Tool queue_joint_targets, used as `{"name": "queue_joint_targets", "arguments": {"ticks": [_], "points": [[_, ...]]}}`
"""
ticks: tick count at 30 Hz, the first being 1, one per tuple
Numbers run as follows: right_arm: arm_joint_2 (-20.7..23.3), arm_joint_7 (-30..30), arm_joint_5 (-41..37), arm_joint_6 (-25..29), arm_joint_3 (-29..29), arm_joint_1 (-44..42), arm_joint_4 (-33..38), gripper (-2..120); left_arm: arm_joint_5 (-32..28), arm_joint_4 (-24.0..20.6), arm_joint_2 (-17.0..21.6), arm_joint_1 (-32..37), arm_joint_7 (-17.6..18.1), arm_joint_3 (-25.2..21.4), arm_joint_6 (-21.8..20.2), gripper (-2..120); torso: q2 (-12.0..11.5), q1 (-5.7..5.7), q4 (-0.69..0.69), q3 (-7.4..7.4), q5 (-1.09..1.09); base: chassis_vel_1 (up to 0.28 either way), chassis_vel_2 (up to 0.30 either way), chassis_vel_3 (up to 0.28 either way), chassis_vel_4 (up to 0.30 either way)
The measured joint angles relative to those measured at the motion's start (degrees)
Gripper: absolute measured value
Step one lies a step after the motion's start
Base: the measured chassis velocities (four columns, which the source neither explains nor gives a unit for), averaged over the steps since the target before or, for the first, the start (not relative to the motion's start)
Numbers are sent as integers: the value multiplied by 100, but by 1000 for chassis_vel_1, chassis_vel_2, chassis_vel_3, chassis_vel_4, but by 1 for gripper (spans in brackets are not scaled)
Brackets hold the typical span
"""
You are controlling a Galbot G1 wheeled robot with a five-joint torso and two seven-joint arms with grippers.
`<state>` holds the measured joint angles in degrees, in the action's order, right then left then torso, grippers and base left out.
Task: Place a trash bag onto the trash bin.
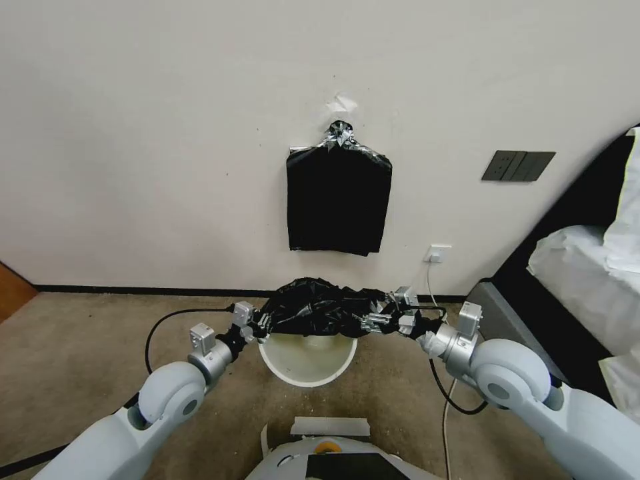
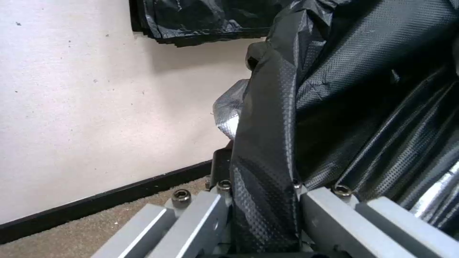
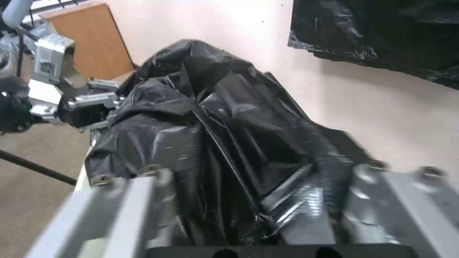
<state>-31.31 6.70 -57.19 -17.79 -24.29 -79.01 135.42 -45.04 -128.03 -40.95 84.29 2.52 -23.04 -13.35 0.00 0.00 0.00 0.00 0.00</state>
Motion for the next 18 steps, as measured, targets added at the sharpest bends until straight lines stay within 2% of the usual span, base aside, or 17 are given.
{"name": "queue_joint_targets", "arguments": {"ticks": [1, 4, 5, 10, 11, 13, 18], "points": [[0, 0, 0, 0, 0, 0, 0, 46, 0, 0, 0, 0, 0, 0, 0, 1, 0, 0, 0, 0, 0, 0, 0, 0, 0], [28, -10, 93, 100, 27, -8, 0, 31, -19, 0, -12, 22, 15, 0, -14, 1, 0, 0, 0, 0, 0, 0, 0, 0, 0], [28, -10, 93, 100, 27, -8, 0, 31, -19, 0, -12, 22, 15, 0, -14, 1, 0, 0, 0, 0, 0, 0, 0, 0, 0], [56, -60, 252, 197, 112, -8, 24, 11, -86, 37, -33, 26, 36, 2, -33, 1, 0, 0, 0, 0, 0, 0, 0, 0, 0], [56, -60, 252, 197, 112, -8, 24, 11, -86, 37, -33, 26, 36, 2, -33, 1, 0, 0, 0, 0, 0, 0, 0, 0, 0], [81, -65, 298, 213, 168, -3, 12, 0, -148, 40, -40, 18, 45, 4, -44, 1, 0, 0, 0, 0, 0, 0, 0, 0, 0], [87, -82, 299, 353, 216, -12, 6, 0, -305, 0, -28, -1, 100, -30, -94, 1, 0, 0, 0, 0, 0, 0, 0, 0, 0]]}}
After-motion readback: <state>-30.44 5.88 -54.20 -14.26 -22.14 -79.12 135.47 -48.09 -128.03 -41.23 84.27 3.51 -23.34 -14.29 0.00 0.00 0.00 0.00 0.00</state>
